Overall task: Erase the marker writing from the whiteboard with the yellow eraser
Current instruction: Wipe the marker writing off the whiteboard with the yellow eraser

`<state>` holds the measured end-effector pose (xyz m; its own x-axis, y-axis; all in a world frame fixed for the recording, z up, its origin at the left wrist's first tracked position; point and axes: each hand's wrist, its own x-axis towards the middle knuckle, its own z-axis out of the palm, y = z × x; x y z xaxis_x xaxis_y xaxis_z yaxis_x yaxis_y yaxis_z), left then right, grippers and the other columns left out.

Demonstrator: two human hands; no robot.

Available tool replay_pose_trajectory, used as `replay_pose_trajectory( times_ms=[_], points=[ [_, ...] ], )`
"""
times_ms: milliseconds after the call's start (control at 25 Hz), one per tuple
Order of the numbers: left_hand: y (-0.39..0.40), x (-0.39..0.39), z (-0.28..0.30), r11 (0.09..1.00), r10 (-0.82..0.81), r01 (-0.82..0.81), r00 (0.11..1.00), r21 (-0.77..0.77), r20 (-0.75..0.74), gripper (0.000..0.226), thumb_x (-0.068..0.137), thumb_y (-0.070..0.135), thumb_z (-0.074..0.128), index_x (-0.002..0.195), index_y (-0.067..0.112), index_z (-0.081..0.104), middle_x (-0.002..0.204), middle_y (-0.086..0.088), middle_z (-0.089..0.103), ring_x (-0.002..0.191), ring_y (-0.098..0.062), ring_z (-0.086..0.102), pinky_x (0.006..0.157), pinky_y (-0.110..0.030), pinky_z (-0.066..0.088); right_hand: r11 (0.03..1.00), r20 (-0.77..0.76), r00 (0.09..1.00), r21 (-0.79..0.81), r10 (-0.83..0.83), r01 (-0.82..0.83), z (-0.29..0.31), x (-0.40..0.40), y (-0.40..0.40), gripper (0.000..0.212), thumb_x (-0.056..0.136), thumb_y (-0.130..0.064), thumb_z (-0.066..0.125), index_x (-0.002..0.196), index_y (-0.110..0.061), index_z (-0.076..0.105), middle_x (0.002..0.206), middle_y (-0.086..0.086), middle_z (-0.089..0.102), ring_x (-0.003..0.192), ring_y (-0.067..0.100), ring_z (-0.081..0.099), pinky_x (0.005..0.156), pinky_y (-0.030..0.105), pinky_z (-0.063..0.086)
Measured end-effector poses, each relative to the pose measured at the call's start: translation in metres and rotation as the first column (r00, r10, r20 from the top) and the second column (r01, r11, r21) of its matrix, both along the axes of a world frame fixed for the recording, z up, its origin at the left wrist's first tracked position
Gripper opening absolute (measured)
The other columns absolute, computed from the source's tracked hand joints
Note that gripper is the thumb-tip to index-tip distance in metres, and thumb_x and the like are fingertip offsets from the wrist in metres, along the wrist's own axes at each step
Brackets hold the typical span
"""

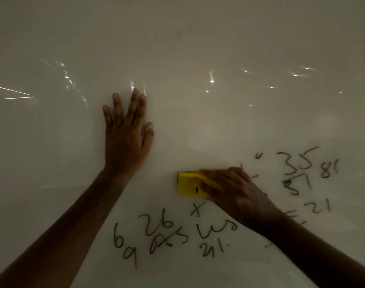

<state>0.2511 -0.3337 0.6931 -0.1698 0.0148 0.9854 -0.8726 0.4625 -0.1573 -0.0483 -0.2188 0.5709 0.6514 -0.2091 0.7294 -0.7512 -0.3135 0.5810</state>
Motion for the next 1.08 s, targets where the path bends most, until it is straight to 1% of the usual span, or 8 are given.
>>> replay_pose_trajectory(
  times_ms=[120, 320, 400, 560, 720, 840, 960, 1080],
  points=[
    [0.003, -0.012, -0.004, 1.0, -0.004, 0.004, 1.0, -0.002, 0.014, 0.066, 0.111, 0.034, 0.038, 0.171, 0.008, 0.027, 0.18, -0.01, 0.021, 0.165, -0.051, 0.009, 0.133, -0.066, 0.007, 0.998, -0.051, 0.997, -0.019, -0.058, 0.057, -0.002, -0.04, 0.016, 0.055, 0.105, -0.024, 0.067, 0.157, -0.015, 0.049, 0.161, 0.015, 0.049, 0.136, 0.033, 0.058, 0.109, 0.049, 0.047],
    [0.005, -0.028, -0.004, 1.0, 0.002, -0.002, 1.0, -0.007, -0.011, 0.067, 0.111, 0.033, 0.037, 0.171, 0.008, 0.026, 0.18, -0.011, 0.02, 0.165, -0.051, 0.009, 0.134, -0.065, 0.007, 0.983, 0.21, 0.977, -0.165, -0.042, 0.078, 0.062, -0.049, 0.009, 0.046, 0.106, -0.029, 0.067, 0.149, -0.015, 0.06, 0.153, 0.012, 0.059, 0.122, 0.039, 0.064, 0.103, 0.052, 0.051],
    [0.005, -0.035, -0.003, 1.0, 0.009, -0.01, 1.0, -0.008, -0.022, 0.068, 0.11, 0.033, 0.037, 0.171, 0.006, 0.025, 0.18, -0.012, 0.02, 0.165, -0.048, 0.01, 0.134, -0.065, 0.007, 0.986, 0.24, 0.971, -0.162, -0.006, 0.046, 0.065, -0.036, 0.002, 0.045, 0.106, -0.03, 0.066, 0.148, -0.015, 0.061, 0.152, 0.011, 0.059, 0.122, 0.039, 0.064, 0.103, 0.051, 0.051],
    [0.007, -0.044, -0.003, 1.0, 0.006, -0.006, 1.0, 0.004, -0.023, 0.071, 0.109, 0.033, 0.038, 0.171, 0.002, 0.022, 0.18, -0.015, 0.017, 0.166, -0.046, 0.01, 0.134, -0.063, 0.004, 0.998, 0.098, 0.995, -0.061, 0.005, 0.001, 0.017, -0.046, 0.009, 0.05, 0.106, -0.026, 0.067, 0.154, -0.015, 0.054, 0.161, 0.012, 0.05, 0.133, 0.034, 0.059, 0.107, 0.05, 0.048],
    [0.009, -0.048, -0.004, 1.0, 0.006, -0.006, 1.0, -0.001, -0.01, 0.069, 0.109, 0.031, 0.038, 0.171, 0.003, 0.023, 0.18, -0.016, 0.017, 0.166, -0.046, 0.01, 0.134, -0.062, 0.004, 0.996, 0.005, 0.996, -0.016, -0.088, 0.088, -0.002, -0.092, 0.031, 0.059, 0.103, -0.018, 0.069, 0.158, -0.015, 0.047, 0.164, 0.013, 0.045, 0.139, 0.033, 0.056, 0.111, 0.048, 0.045],
    [0.01, -0.053, -0.005, 1.0, 0.01, -0.01, 1.0, -0.005, 0.004, 0.069, 0.109, 0.031, 0.038, 0.171, 0.004, 0.023, 0.18, -0.016, 0.017, 0.166, -0.046, 0.01, 0.134, -0.063, 0.006, 0.993, 0.14, 0.987, -0.074, -0.075, 0.086, 0.03, -0.117, 0.034, 0.052, 0.104, -0.026, 0.066, 0.154, -0.016, 0.054, 0.158, 0.014, 0.053, 0.132, 0.037, 0.061, 0.105, 0.053, 0.049],
    [0.012, -0.062, -0.003, 1.0, 0.024, -0.024, 1.0, 0.001, -0.013, 0.07, 0.109, 0.032, 0.037, 0.171, 0.003, 0.023, 0.18, -0.017, 0.016, 0.166, -0.048, 0.009, 0.134, -0.063, 0.005, 0.987, 0.303, 0.952, -0.14, -0.032, 0.078, 0.063, -0.109, 0.024, 0.047, 0.106, -0.031, 0.062, 0.15, -0.016, 0.058, 0.156, 0.01, 0.056, 0.126, 0.036, 0.062, 0.104, 0.048, 0.048],
    [0.017, -0.078, -0.002, 0.999, 0.033, -0.033, 0.999, 0.006, -0.01, 0.072, 0.109, 0.035, 0.038, 0.171, 0.004, 0.022, 0.18, -0.018, 0.015, 0.165, -0.049, 0.008, 0.134, -0.064, 0.005, 0.993, 0.258, 0.966, -0.114, 0.012, 0.019, 0.046, -0.093, 0.017, 0.046, 0.107, -0.028, 0.064, 0.15, -0.014, 0.058, 0.16, 0.01, 0.051, 0.134, 0.033, 0.06, 0.109, 0.047, 0.045]
  ],
)
